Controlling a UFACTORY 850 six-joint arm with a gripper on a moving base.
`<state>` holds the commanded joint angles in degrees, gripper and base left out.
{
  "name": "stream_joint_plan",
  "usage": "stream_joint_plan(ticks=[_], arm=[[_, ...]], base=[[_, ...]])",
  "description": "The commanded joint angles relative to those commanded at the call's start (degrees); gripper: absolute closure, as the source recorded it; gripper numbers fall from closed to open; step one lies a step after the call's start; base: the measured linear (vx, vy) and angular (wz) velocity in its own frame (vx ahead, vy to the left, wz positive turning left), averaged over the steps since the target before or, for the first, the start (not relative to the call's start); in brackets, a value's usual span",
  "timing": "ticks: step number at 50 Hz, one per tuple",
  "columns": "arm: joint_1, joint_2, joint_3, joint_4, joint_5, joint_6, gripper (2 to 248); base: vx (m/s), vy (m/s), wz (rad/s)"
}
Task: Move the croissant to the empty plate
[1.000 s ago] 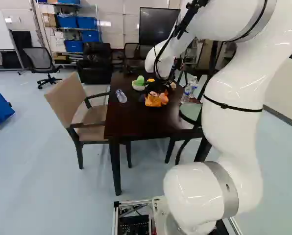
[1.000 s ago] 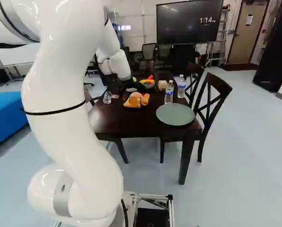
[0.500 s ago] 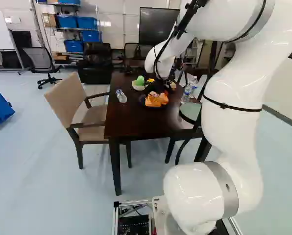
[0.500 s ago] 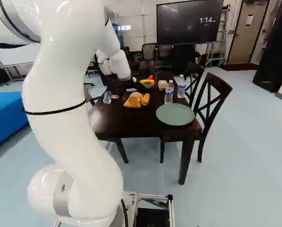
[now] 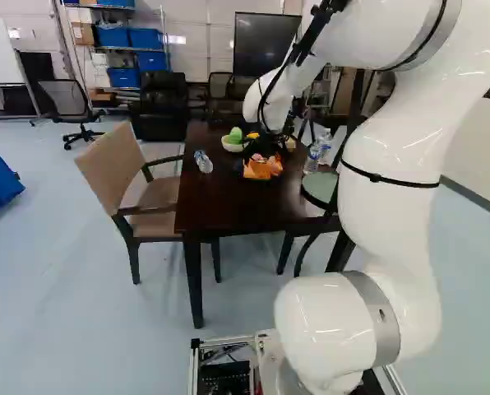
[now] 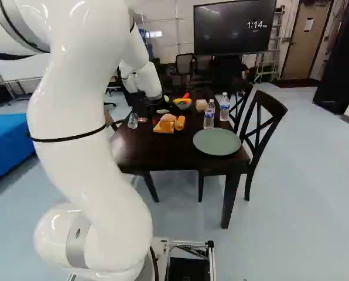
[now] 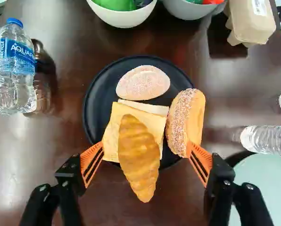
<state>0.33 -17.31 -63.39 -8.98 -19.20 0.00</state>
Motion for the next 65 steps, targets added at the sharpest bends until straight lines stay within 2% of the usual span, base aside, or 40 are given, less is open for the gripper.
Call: stream_joint_plan(ticks=[2,3,7,8,12,13,17,18,23,24,44,45,49,50,54,55,60,61,65], arm=[[0.0,0.0,0.0,0.0,0.0,0.0,14],[0.0,0.0,0.0,0.0,0.0,0.0,28],[0.0,0.0,0.0,0.0,0.0,0.0,28],[0.0,0.0,0.0,0.0,0.0,0.0,40],[0.0,0.0,0.0,0.0,0.0,0.0,40],[0.0,0.0,0.0,0.0,0.0,0.0,51],[0.0,0.0,0.0,0.0,0.0,0.0,51],[0.0,0.0,0.0,0.0,0.0,0.0,64],[0.0,0.0,0.0,0.0,0.0,0.0,64],[0.0,0.0,0.0,0.0,0.0,0.0,75],[0.0,0.0,0.0,0.0,0.0,0.0,75],[0.0,0.0,0.0,0.0,0.0,0.0,88],[0.0,0.0,0.0,0.0,0.0,0.0,88],[0.0,0.0,0.0,0.0,0.0,0.0,101],[0.0,0.0,0.0,0.0,0.0,0.0,101],[0.0,0.0,0.0,0.0,0.0,0.0,112],[0.0,0.0,0.0,0.0,0.0,0.0,112],[0.0,0.0,0.0,0.0,0.0,0.0,126],[0.0,0.0,0.0,0.0,0.0,0.0,126]], base=[[0.000,0.000,0.000],[0.000,0.000,0.000],[0.000,0.000,0.000],[0.000,0.000,0.000],[0.000,0.000,0.000],[0.000,0.000,0.000],[0.000,0.000,0.000],[0.000,0.000,0.000],[0.000,0.000,0.000],[0.000,0.000,0.000],[0.000,0.000,0.000],[0.000,0.000,0.000],[0.000,0.000,0.000],[0.000,0.000,0.000],[0.000,0.000,0.000],[0.000,0.000,0.000],[0.000,0.000,0.000],[0.000,0.000,0.000],[0.000,0.000,0.000]])
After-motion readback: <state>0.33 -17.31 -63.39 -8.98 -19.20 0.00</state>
